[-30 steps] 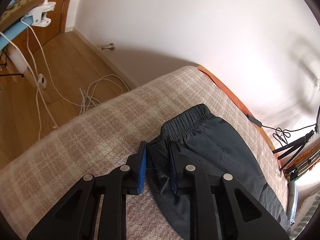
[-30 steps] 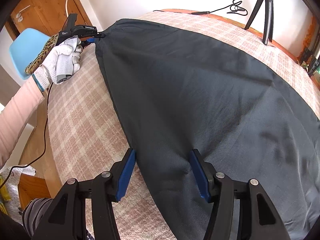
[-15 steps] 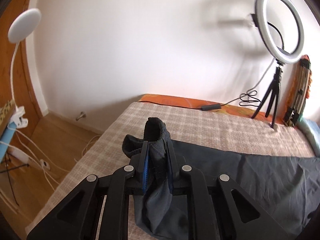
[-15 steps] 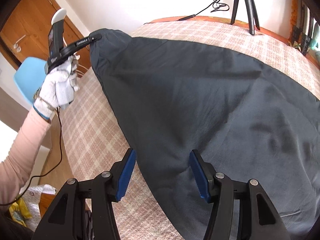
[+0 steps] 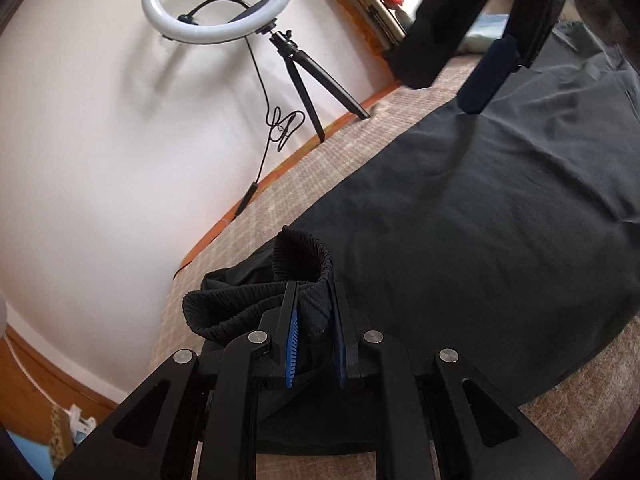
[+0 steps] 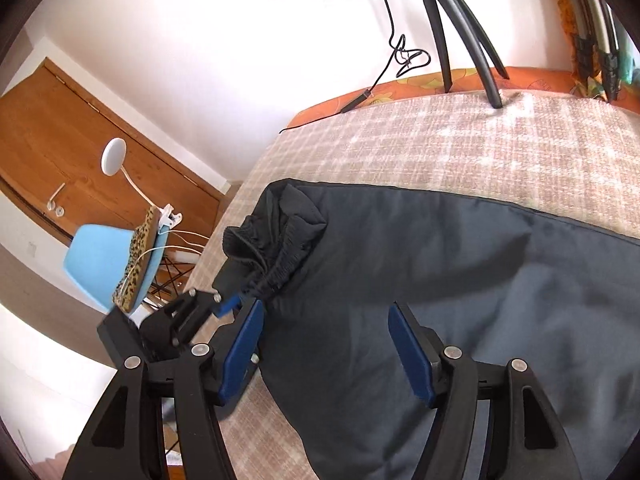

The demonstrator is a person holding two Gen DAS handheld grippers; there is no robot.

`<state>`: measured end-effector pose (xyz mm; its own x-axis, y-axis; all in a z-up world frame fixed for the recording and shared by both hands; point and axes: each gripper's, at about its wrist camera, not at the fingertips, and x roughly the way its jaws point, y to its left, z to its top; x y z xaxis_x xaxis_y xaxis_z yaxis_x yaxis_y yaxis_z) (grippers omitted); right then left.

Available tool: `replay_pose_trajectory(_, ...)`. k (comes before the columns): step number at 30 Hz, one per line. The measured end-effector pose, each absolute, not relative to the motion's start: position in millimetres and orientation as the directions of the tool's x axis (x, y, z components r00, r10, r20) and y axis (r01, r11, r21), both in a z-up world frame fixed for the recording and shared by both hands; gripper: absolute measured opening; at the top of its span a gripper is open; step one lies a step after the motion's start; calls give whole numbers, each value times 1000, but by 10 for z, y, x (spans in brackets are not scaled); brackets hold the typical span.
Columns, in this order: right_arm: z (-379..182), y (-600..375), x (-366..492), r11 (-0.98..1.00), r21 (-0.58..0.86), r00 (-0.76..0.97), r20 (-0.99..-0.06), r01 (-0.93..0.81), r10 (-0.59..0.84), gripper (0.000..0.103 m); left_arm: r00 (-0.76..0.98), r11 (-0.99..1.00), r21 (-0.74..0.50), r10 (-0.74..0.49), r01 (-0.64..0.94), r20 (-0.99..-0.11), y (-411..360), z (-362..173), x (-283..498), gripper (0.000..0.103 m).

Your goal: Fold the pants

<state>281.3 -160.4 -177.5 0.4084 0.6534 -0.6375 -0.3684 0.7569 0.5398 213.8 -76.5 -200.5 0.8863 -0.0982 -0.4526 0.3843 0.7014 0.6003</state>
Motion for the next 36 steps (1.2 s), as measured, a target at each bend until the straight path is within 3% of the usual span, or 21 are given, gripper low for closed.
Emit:
replay_pose_trajectory(15, -1998, -795, 3318, 701, 579, 213, -687, -417, 694, 75, 927, 432, 821, -130, 373, -353, -1019, -2340, 1689, 13)
replay_pose_trajectory(23, -1913, -509, 3274, 743, 469, 249, -739, -477, 626, 86, 927, 383, 844, -156, 375, -341, -1153, -2344, 1561, 13)
replay_pose_trajectory(29, -2063, -341, 3384, 819, 358, 255, -827, -448, 501, 85, 924, 385, 840, -165, 382, -345, -1171, -2361, 1455, 13)
replay_pose_trajectory(31, -2111, -342, 3420, 828, 357, 249, -835, -432, 490, 77, 923, 390, 837, -163, 384, -347, -1176, -2347, 1446, 13)
replay_pose_trajectory(35, -2132, -549, 3478, 820, 444, 239, -805, -362, 542, 38, 924, 412, 827, -155, 382, -349, -1171, -2291, 1439, 13)
replay_pose_trajectory(36, -2109, -623, 3468, 804, 480, 245, -782, -351, 573, 37, 924, 419, 823, -153, 383, -351, -1174, -2279, 1443, 13)
